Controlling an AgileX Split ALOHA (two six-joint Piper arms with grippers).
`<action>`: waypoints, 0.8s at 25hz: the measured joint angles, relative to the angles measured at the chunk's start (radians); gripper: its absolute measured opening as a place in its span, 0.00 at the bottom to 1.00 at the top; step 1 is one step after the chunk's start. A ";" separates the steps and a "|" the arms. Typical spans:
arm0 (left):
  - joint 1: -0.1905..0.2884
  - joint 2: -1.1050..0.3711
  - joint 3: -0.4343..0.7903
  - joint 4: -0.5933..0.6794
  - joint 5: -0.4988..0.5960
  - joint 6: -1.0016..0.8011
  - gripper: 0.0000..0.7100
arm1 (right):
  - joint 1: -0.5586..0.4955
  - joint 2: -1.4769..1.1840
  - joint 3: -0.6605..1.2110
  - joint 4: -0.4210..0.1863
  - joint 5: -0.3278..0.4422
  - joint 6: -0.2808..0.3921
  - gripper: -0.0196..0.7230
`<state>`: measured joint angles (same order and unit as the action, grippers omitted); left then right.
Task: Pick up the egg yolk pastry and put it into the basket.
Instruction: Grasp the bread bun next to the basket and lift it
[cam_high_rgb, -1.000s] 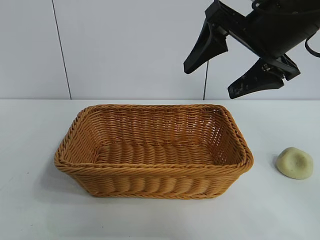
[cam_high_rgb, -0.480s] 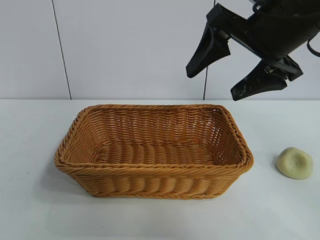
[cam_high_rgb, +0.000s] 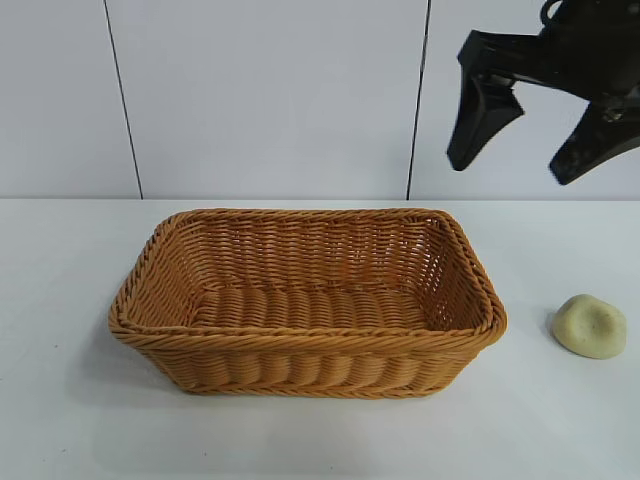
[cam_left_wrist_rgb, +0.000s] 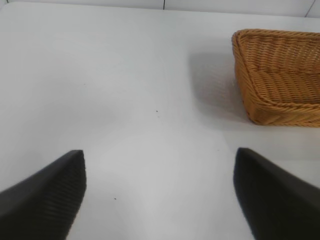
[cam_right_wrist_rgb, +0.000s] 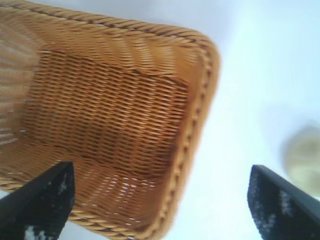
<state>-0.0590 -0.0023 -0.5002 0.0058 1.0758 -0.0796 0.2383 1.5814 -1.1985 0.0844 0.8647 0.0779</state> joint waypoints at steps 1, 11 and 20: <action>0.000 0.000 0.000 0.000 0.000 0.000 0.83 | -0.010 0.000 -0.003 -0.036 0.014 0.016 0.93; 0.000 0.000 0.001 0.000 0.000 0.000 0.83 | -0.230 0.091 -0.006 0.060 0.027 -0.059 0.93; 0.000 0.000 0.003 0.000 -0.001 0.000 0.83 | -0.238 0.267 -0.006 0.041 -0.037 -0.032 0.93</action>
<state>-0.0590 -0.0023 -0.4969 0.0058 1.0747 -0.0796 0.0000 1.8480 -1.2048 0.1256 0.8276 0.0457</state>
